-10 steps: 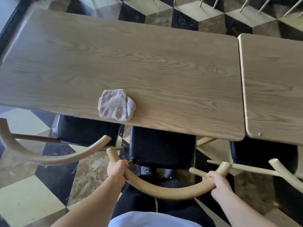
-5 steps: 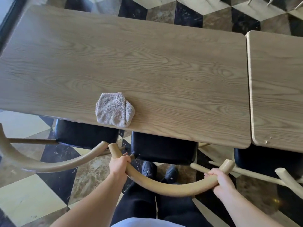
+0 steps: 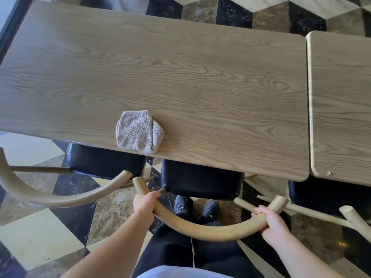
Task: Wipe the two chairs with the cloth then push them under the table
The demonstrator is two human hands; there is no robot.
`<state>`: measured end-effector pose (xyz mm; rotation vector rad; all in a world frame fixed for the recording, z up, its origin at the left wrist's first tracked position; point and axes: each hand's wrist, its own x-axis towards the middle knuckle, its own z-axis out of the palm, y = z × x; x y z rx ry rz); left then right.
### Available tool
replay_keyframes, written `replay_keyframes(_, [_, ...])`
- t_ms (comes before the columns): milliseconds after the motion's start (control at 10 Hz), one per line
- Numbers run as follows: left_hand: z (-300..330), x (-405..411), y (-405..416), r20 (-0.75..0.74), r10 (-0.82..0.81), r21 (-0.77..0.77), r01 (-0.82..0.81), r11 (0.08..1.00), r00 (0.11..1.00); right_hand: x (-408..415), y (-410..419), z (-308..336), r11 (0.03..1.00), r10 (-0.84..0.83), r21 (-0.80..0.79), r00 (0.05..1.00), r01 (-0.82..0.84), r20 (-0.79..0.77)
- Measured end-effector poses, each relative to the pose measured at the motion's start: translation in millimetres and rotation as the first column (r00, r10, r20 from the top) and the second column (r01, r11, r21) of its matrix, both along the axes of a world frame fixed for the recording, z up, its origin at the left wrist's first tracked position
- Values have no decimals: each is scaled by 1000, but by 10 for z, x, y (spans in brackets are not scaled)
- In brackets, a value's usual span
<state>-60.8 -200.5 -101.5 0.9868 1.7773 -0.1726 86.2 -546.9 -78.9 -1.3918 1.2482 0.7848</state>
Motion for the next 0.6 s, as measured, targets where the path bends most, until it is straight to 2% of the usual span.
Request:
replay_keyframes(100, [41,25,13,-57,-46,-10,45,999,997,-23,-1,59,999,42,-3,999,-42,-7])
replay_keyframes(200, [93,25,43,-81,-122,-57,117,991,989,-99,-20,90,987,152,-52,988,-151,18])
replay_keyframes(300, [213,-30,83,41,-101,-169,107,980,994,-204,27,192,921,350,-201,935,-335,47])
replay_keyframes(400, [387,-125,119,179,-129,-286,177,942,975,-344,208,343,759,561,-412,828,-504,19])
replay_keyframes(500, [475,-191,235,94,-520,-221,527,821,849,-522,475,493,303,819,-631,534,-714,-210])
replay_keyframes(600, [664,-291,511,11,-795,-62,794,605,607,-799,971,694,-47,943,-649,180,-759,-279])
